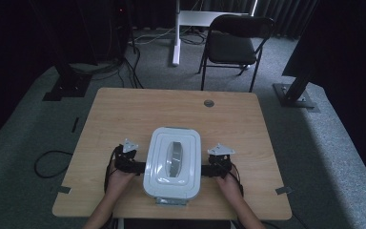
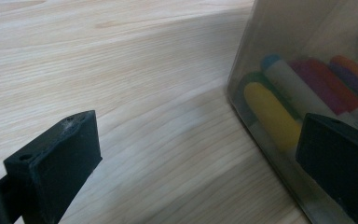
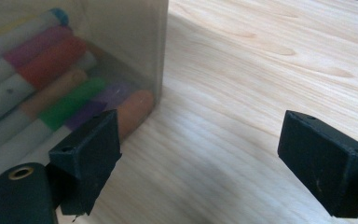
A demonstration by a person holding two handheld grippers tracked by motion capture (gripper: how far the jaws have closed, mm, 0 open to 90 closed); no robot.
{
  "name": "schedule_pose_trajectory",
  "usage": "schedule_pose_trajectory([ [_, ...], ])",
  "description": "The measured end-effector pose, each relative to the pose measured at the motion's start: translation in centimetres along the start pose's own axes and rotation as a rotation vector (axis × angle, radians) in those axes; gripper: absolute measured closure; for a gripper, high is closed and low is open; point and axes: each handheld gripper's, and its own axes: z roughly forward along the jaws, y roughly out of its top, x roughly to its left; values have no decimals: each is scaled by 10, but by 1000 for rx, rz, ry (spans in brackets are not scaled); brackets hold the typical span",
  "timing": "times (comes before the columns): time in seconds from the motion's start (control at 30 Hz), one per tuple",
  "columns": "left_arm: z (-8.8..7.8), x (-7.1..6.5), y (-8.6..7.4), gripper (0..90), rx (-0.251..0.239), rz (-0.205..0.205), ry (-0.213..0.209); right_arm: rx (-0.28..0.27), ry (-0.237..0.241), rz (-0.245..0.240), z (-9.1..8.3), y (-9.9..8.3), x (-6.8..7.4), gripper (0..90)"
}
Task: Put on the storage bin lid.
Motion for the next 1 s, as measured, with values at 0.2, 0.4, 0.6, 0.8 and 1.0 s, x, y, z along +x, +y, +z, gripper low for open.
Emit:
schedule_pose_trajectory([
  [0.2, 7, -9, 3, 4, 4, 11, -29, 0, -17, 15, -4, -2, -10, 123],
  [0.4, 9, -9, 2, 4, -18, 27, -49, -10, -11, 42, -4, -6, -18, 115],
  [0.6, 9, -5, 0, 4, -24, 41, -54, -14, -13, 55, -7, -9, -22, 113],
  [0.8, 6, 2, -3, 4, -28, 42, -50, -18, -24, 81, -11, -13, -30, 113],
  [1.0, -3, 15, -12, 4, -32, 29, -23, -27, -41, 111, -19, -18, -40, 113],
])
